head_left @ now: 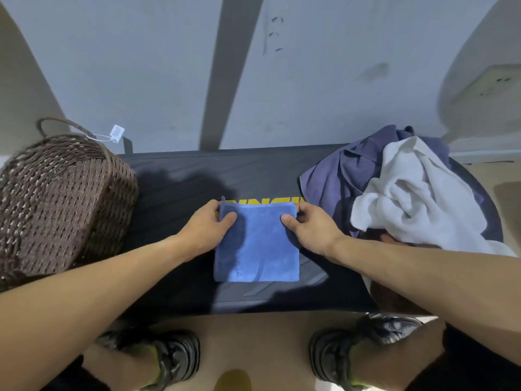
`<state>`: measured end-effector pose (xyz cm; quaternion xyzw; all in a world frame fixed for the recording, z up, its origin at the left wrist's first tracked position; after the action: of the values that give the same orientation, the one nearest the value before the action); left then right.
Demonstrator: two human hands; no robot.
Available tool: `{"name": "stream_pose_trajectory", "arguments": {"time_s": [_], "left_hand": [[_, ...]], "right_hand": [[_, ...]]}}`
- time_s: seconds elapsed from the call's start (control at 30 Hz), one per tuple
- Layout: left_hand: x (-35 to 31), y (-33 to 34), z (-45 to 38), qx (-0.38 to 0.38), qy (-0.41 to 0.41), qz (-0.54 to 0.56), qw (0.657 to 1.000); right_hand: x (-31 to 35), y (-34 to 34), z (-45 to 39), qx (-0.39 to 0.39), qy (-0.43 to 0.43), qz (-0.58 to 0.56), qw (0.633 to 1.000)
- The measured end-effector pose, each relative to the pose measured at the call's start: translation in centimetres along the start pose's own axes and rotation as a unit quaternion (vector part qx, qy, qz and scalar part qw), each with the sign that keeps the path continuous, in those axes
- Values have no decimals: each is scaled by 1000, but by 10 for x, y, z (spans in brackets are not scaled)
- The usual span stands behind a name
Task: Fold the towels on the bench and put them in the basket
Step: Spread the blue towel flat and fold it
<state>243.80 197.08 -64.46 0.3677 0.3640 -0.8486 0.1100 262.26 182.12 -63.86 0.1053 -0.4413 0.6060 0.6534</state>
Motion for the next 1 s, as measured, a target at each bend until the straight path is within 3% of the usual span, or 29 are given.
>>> {"name": "stream_pose_trajectory", "arguments": {"time_s": [0.13,0.37,0.47,0.57,0.73,0.87,0.93,1.0], "left_hand": [[-1,-1,-10,-1,-13,-58,998],[-4,-2,-14,20,-61,-46,997],[-6,-2,-7,3,-65,-19,998],[-2,2,7,34,-95,8,995],[3,8,30,95,-120,-140,978],[-10,-1,37,27,-29,-316,948],[-31,-2,42,-50,117,-362,923],[-50,9,51,-49,278,-319,905]], "right_hand": [[0,-5,-4,-50,-5,70,996],[-5,-10,-8,10,21,94,995],[-5,-9,-9,12,22,102,995],[-4,-8,-9,1,16,108,994],[8,-6,-2,-32,-40,154,987],[13,-6,0,-21,-31,211,977],[17,-11,1,-60,-40,244,967],[35,-17,13,-124,-142,247,950]]}}
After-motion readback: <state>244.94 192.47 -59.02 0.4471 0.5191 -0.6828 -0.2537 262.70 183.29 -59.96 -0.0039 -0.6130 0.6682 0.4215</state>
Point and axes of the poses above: each hand's wrist, its own z-axis away from the middle knuckle, its own y-axis out of the palm, x = y × z, the point moved 5 cm from there along -z, towards the middle knuckle, and after that the axes turned 4 degrees about y, right-handed, at the moved point
